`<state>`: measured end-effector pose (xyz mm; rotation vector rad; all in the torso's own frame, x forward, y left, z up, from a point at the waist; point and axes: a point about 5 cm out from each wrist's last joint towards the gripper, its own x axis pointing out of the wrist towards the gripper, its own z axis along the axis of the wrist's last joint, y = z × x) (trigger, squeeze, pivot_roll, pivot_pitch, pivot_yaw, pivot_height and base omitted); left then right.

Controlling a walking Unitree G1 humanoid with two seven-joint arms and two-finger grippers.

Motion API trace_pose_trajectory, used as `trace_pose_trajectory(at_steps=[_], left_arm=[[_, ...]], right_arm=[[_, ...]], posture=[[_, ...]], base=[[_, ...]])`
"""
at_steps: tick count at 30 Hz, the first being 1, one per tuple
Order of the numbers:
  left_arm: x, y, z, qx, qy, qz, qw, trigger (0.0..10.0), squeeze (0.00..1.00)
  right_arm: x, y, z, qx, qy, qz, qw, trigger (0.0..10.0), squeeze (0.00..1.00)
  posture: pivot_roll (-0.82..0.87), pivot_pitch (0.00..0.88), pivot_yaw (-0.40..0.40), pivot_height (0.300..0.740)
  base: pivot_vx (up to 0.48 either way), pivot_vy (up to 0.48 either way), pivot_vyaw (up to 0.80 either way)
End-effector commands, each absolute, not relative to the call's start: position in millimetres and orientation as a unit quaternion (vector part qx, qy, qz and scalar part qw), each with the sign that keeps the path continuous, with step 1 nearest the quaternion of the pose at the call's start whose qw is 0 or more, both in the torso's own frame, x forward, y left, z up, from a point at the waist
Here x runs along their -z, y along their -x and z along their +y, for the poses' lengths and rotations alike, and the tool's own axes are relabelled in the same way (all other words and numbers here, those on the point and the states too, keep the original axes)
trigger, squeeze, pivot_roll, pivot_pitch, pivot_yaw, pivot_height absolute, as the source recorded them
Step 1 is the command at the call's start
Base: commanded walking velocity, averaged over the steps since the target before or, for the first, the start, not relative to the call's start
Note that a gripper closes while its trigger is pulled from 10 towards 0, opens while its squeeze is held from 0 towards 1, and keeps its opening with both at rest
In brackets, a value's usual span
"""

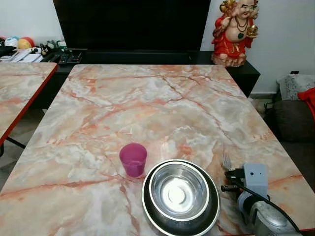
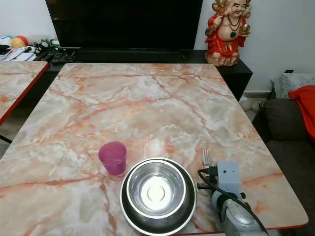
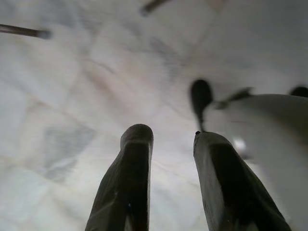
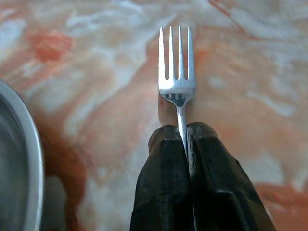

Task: Setting the table

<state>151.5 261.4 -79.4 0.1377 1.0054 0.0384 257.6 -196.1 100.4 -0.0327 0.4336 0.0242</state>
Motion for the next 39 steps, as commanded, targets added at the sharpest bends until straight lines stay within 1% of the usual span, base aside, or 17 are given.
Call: trace_pose_trajectory(at_steps=[1, 5, 7, 8, 11, 13, 14, 16, 24, 25, 27, 39], left_arm=[[77, -145, 274, -0.023, -0.064, 0.486, 0.871, 10.0, 0.0], [75, -145, 280, -0.039, -0.064, 0.481, 0.874, 10.0, 0.0], [78, -146, 271, -0.054, -0.052, 0.476, 0.876, 10.0, 0.0], [78, -146, 271, -0.054, -0.052, 0.476, 0.876, 10.0, 0.0], [82, -150, 257, -0.048, -0.051, 0.475, 0.877, 10.0, 0.0], [83, -159, 244, -0.041, -0.049, 0.471, 0.88, 10.0, 0.0], [83, -159, 244, -0.041, -0.049, 0.471, 0.88, 10.0, 0.0], [82, -166, 234, -0.04, -0.046, 0.466, 0.883, 10.0, 0.0], [82, -167, 233, -0.042, -0.046, 0.466, 0.883, 10.0, 0.0], [82, -171, 228, -0.035, -0.046, 0.462, 0.885, 10.0, 0.0], [82, -172, 226, -0.032, -0.046, 0.462, 0.885, 10.0, 0.0], [82, -169, 230, -0.031, -0.049, 0.466, 0.883, 10.0, 0.0]], right_arm=[[-101, -260, -195, -0.014, 0.019, 0.209, 0.978, 10.0, 0.0], [-100, -262, -194, -0.017, 0.016, 0.203, 0.979, 10.0, 0.0], [-98, -265, -193, -0.02, 0.018, 0.2, 0.979, 10.0, 0.0], [-98, -265, -193, -0.02, 0.018, 0.2, 0.979, 10.0, 0.0], [-97, -268, -190, -0.027, 0.02, 0.197, 0.98, 10.0, 0.0], [-96, -270, -189, -0.03, 0.021, 0.193, 0.98, 10.0, 0.0], [-96, -270, -189, -0.03, 0.021, 0.193, 0.98, 10.0, 0.0], [-97, -272, -189, -0.032, 0.023, 0.183, 0.982, 10.0, 0.0], [-96, -273, -189, -0.033, 0.024, 0.18, 0.983, 10.0, 0.0], [-92, -276, -187, -0.034, 0.02, 0.189, 0.981, 10.0, 0.0], [-89, -276, -186, -0.033, 0.019, 0.196, 0.98, 10.0, 0.0], [-85, -275, -185, -0.03, 0.017, 0.204, 0.978, 10.0, 0.0]], posture=[[-0.11, 0.115, -0.022, 0.74], [-0.1, 0.115, -0.023, 0.74], [-0.09, 0.115, -0.026, 0.74], [-0.09, 0.115, -0.026, 0.74], [-0.09, 0.115, -0.032, 0.74], [-0.09, 0.115, -0.034, 0.74], [-0.09, 0.115, -0.034, 0.74], [-0.09, 0.114, -0.036, 0.74], [-0.09, 0.114, -0.036, 0.74], [-0.09, 0.115, -0.038, 0.74], [-0.09, 0.115, -0.038, 0.74], [-0.08, 0.12, -0.035, 0.74]], base=[[0.0, 0.0, 0.0], [0.0, 0.0, 0.0], [0.0, 0.0, 0.0], [0.0, 0.0, 0.0], [0.0, 0.0, 0.0], [0.0, 0.0, 0.0], [0.0, 0.0, 0.0], [0.0, 0.0, 0.0], [0.0, 0.0, 0.0], [0.0, 0.0, 0.0], [0.0, 0.0, 0.0], [0.0, 0.0, 0.0]])
